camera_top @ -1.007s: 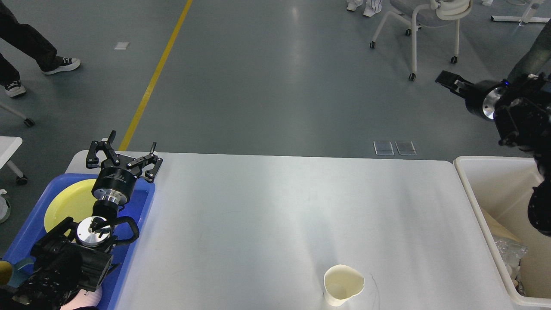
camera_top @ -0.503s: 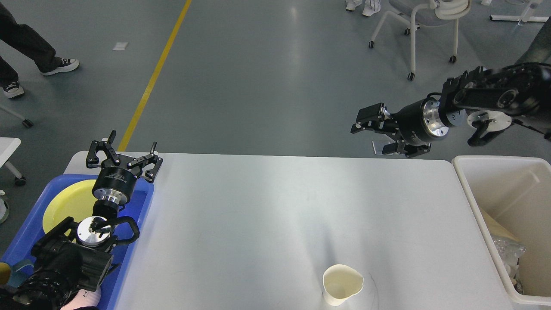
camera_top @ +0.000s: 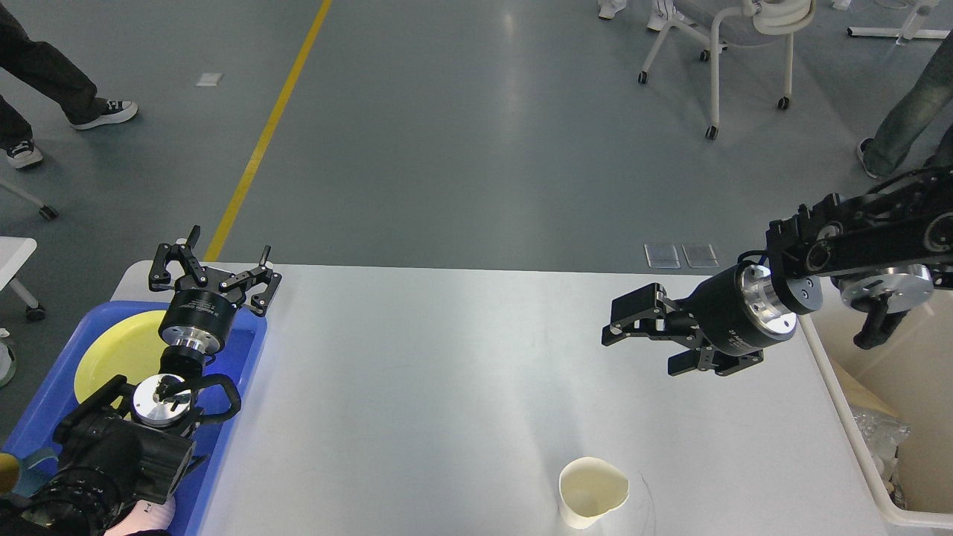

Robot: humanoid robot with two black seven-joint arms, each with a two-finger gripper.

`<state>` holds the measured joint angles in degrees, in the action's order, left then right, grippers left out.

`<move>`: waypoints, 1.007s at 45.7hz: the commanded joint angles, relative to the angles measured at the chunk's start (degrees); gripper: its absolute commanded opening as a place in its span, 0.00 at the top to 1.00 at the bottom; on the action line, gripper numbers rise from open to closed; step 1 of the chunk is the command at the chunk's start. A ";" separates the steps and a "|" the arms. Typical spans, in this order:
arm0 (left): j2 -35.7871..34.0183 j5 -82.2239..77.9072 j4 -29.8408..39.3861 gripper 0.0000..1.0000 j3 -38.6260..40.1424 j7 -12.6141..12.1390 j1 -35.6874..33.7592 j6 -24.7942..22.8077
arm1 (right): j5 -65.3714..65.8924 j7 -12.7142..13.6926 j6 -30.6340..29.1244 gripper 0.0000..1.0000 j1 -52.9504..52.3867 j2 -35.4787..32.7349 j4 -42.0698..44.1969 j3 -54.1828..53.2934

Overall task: Tidy desktop
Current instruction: 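Raise the right gripper and move it down to the remaining paper cup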

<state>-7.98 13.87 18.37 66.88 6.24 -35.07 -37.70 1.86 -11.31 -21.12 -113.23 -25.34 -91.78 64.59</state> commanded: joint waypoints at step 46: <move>0.07 0.02 0.00 0.00 0.00 0.00 -0.09 0.00 | -0.72 -2.75 21.20 0.00 33.86 3.71 0.11 -7.82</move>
<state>-7.94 13.87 18.37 66.88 6.24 -35.14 -37.71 1.20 -13.66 -4.28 -82.49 -23.29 -93.26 57.54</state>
